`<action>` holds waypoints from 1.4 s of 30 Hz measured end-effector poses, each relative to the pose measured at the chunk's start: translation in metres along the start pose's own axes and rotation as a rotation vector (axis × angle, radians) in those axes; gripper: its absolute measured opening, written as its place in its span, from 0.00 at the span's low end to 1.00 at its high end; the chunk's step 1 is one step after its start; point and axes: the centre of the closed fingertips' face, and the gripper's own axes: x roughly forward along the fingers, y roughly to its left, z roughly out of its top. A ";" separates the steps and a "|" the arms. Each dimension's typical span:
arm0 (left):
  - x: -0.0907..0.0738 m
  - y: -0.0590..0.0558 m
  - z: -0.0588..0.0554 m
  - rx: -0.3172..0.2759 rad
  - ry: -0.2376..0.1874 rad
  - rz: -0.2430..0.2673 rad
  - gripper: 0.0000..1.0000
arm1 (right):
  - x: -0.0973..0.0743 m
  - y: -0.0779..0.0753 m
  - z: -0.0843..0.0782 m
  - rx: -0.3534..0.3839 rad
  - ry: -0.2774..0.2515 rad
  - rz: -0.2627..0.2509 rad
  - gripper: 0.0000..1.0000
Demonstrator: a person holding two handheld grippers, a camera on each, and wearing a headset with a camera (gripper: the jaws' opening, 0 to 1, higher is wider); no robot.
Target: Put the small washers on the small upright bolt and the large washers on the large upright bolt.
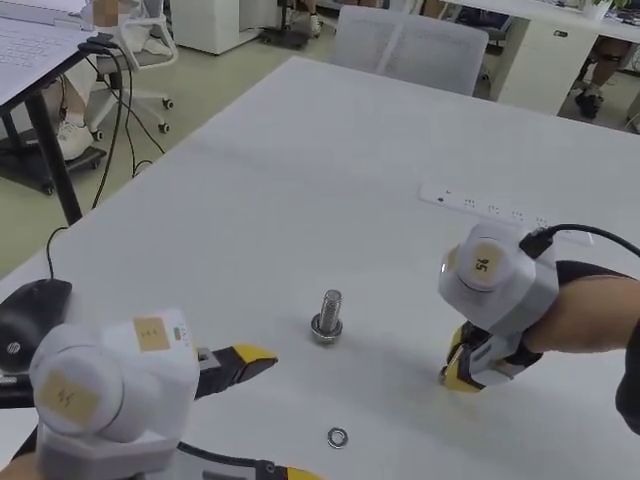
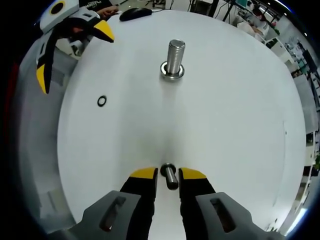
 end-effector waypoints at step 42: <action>0.003 -0.006 0.011 0.024 -0.015 -0.004 0.75 | -0.013 0.040 -0.032 0.069 -0.011 0.006 0.23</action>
